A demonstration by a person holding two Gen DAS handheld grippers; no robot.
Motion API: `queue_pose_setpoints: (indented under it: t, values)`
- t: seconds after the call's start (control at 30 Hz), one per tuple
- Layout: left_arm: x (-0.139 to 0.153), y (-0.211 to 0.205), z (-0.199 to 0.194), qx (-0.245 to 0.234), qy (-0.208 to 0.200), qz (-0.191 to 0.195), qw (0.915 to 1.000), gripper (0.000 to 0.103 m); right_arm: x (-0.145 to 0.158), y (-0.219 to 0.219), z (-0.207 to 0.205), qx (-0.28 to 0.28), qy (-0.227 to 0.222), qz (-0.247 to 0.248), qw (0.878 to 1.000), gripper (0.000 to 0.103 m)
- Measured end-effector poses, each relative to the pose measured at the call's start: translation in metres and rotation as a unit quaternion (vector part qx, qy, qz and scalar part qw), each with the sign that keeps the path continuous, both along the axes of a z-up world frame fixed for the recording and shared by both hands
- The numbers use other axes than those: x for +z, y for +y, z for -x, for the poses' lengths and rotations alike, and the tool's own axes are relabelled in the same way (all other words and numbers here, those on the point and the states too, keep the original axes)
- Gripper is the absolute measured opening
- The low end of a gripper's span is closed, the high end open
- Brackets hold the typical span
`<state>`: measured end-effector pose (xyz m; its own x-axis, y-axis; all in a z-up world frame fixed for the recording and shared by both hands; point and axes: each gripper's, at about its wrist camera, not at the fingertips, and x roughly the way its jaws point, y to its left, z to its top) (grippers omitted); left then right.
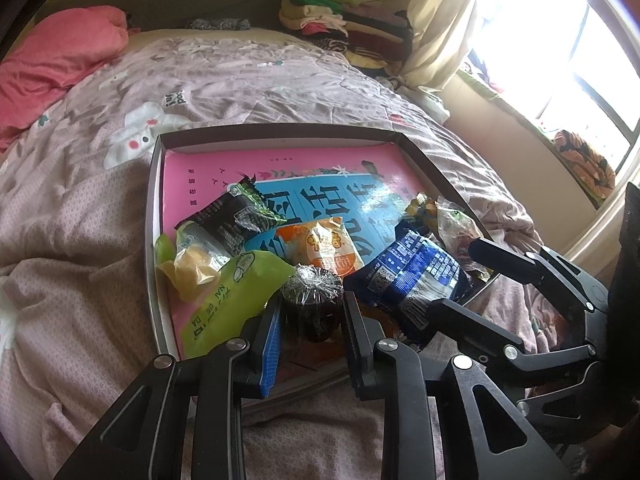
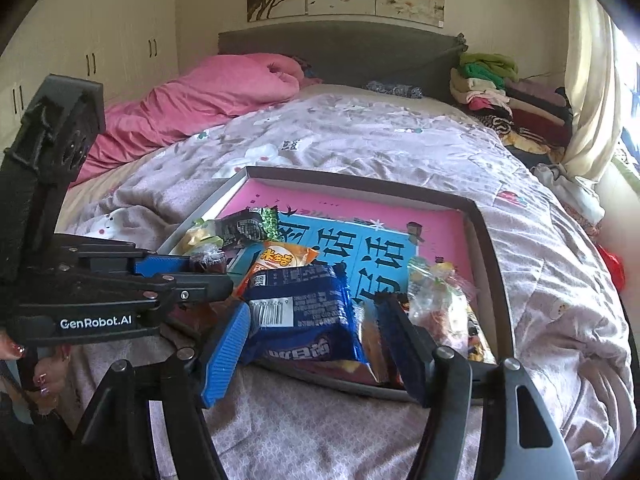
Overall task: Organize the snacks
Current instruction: 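Open both tools to release the biscuit packet and brown cake into the tray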
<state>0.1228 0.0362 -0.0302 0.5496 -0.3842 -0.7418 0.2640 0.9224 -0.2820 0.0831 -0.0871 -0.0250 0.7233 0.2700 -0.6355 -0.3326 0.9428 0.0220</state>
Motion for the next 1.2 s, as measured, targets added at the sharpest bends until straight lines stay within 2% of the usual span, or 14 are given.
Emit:
queue_pose_setpoints:
  t: [0.17,0.27,0.33,0.87,1.03,1.2]
  values:
    - [0.001,0.0,0.001,0.001,0.0,0.002,1.0,0.029,0.002,-0.002,0.005,-0.004,-0.005,0.002,1.0,0.067]
    - [0.002,-0.001,0.004,0.0,-0.002,0.005,1.0,0.033,0.003,-0.005,0.008,-0.011,-0.008,0.001,1.0,0.068]
    - [0.003,-0.002,0.005,-0.002,-0.003,0.005,1.0,0.039,0.004,-0.007,0.009,-0.015,-0.01,-0.002,1.0,0.068]
    - [0.007,-0.001,0.008,0.002,-0.007,0.005,1.0,0.051,0.004,-0.027,0.009,-0.051,-0.006,-0.021,0.998,0.071]
    - [0.012,0.001,0.01,0.004,-0.013,0.01,0.9999,0.065,0.006,-0.031,0.012,-0.058,-0.011,-0.021,0.998,0.072]
    - [0.019,0.004,0.014,0.006,-0.02,0.016,0.9997,0.071,0.01,-0.038,0.016,-0.07,-0.018,-0.022,0.997,0.075]
